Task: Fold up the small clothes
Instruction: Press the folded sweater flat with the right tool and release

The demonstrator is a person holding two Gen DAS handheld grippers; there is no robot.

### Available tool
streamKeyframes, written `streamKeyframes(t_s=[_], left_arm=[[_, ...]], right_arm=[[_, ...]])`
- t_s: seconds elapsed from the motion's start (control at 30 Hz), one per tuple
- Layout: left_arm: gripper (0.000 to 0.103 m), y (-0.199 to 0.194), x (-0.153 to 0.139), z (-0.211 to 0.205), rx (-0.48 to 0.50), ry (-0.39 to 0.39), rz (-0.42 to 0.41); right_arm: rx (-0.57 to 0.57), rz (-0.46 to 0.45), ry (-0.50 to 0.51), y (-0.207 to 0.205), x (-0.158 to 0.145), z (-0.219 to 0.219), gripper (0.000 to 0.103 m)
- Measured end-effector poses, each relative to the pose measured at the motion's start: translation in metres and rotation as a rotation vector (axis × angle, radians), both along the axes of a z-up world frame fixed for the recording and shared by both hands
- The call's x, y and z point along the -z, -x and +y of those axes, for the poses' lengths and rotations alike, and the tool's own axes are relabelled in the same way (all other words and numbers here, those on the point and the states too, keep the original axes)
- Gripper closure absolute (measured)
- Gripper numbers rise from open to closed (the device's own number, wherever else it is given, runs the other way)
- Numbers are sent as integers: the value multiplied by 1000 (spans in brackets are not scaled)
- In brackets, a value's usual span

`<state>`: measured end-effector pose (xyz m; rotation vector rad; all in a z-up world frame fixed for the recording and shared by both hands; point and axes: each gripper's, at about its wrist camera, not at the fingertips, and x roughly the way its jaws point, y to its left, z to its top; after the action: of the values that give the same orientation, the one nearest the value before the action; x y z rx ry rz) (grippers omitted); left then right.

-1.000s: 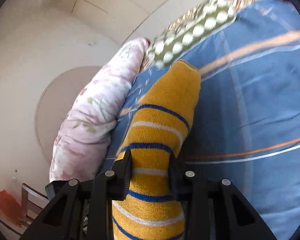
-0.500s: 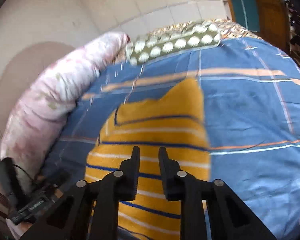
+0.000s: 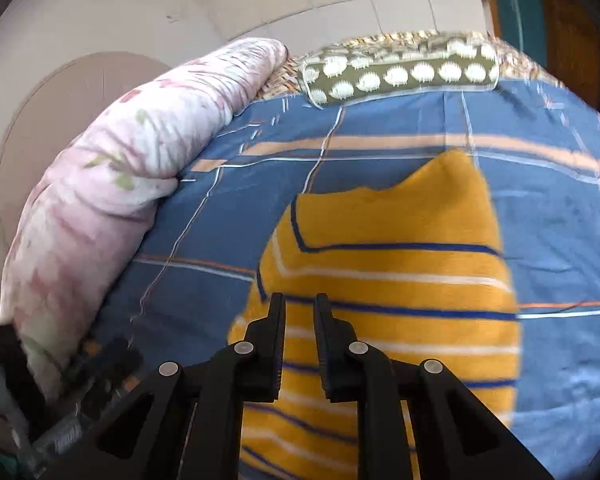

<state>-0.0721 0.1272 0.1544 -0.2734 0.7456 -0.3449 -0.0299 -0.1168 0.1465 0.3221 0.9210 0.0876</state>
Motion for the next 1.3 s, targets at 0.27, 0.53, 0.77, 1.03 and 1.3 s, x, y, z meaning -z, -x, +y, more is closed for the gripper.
streamKeyframes(t_s=[0.27,0.53,0.77,1.03,1.3], left_arm=[[31,6,-6,3,-11,-54,-48],[28,12,-7,-4,-19,-104,-87],[26,12,-7,-8,-12,-112,-90],[25,14,-4,-15,-6,-140,-91],[22,28,-6,-24,-18,-183,-137]], right_arm=[[-46,-12,-79,-5,5,9,86],[-6,-27,-115,11,7,4,87],[88,-58,-13,69,9,-25,85],[104,-38,-45,130,23,-43,84],[86,-61,97,179,17,-38,69]])
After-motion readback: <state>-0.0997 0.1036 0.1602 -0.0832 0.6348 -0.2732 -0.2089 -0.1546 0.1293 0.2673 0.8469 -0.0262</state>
